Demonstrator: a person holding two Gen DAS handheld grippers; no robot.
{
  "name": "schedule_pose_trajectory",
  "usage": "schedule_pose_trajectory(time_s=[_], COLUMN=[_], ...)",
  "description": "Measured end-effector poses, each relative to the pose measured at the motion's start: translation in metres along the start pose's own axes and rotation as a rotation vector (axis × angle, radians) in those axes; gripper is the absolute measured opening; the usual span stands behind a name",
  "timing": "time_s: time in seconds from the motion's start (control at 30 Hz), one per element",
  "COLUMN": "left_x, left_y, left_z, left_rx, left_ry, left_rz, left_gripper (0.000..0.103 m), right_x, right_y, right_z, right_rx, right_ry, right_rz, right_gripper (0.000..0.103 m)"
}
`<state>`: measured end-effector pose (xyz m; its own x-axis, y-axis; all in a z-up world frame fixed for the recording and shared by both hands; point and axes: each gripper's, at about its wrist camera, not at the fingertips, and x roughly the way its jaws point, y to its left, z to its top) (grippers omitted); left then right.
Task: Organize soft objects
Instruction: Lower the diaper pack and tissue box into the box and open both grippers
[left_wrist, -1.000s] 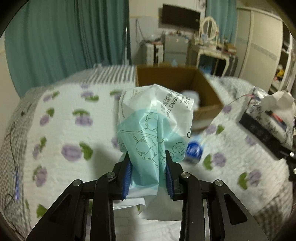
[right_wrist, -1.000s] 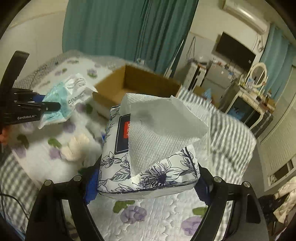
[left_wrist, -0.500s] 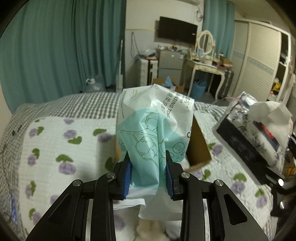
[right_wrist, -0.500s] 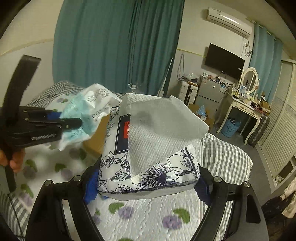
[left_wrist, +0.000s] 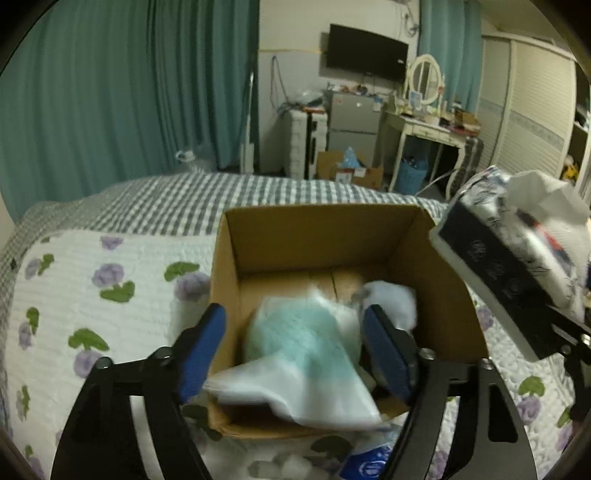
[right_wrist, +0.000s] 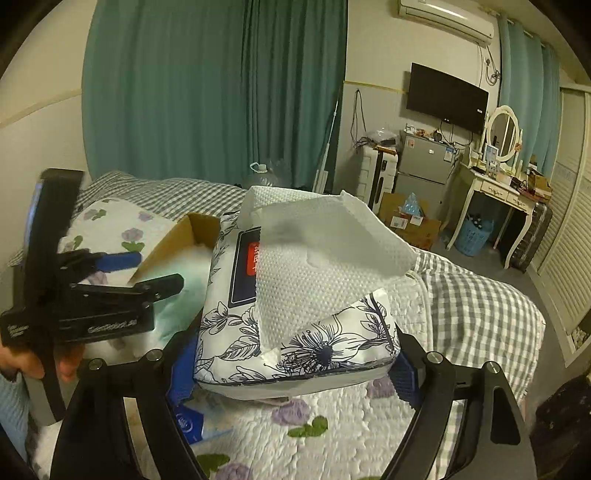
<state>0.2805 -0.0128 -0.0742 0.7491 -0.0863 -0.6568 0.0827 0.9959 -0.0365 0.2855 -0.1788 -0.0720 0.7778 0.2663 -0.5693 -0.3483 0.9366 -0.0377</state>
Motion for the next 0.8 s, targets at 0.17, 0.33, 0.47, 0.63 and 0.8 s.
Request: schedule_pose_trajectory(time_s=[0.17, 0.33, 0.47, 0.63, 0.8], left_x=[-0.019, -0.034, -0.041, -0.058, -0.095], left_y=[0.016, 0.038, 0.057, 0.063, 0.056], left_z=[0.009, 0.011, 0.004, -0.011, -0.024], left_rx=[-0.019, -0.014, -0.031, -0.013, 0.007], left_ry=[-0.043, -0.066, -0.056, -0.036, -0.036], left_rz=[0.005, 0.069, 0.093, 0.121, 0.128], left_gripper=[0.080, 0.080, 0.080, 0.080, 0.080], right_x=[0.017, 0.045, 0.063, 0.045, -0.011], right_y=[-0.002, 0.017, 0.038, 0.044, 0.044], right_z=[0.004, 0.018, 0.021, 0.018, 0.014], right_rx=[0.014, 0.014, 0.021, 0.040, -0.010], right_ry=[0.017, 0.025, 0.014, -0.003, -0.021], right_rz=[0.020, 0.049, 0.065, 0.043, -0.027], right_gripper=[0.084, 0.084, 0.093, 0.103, 0.103])
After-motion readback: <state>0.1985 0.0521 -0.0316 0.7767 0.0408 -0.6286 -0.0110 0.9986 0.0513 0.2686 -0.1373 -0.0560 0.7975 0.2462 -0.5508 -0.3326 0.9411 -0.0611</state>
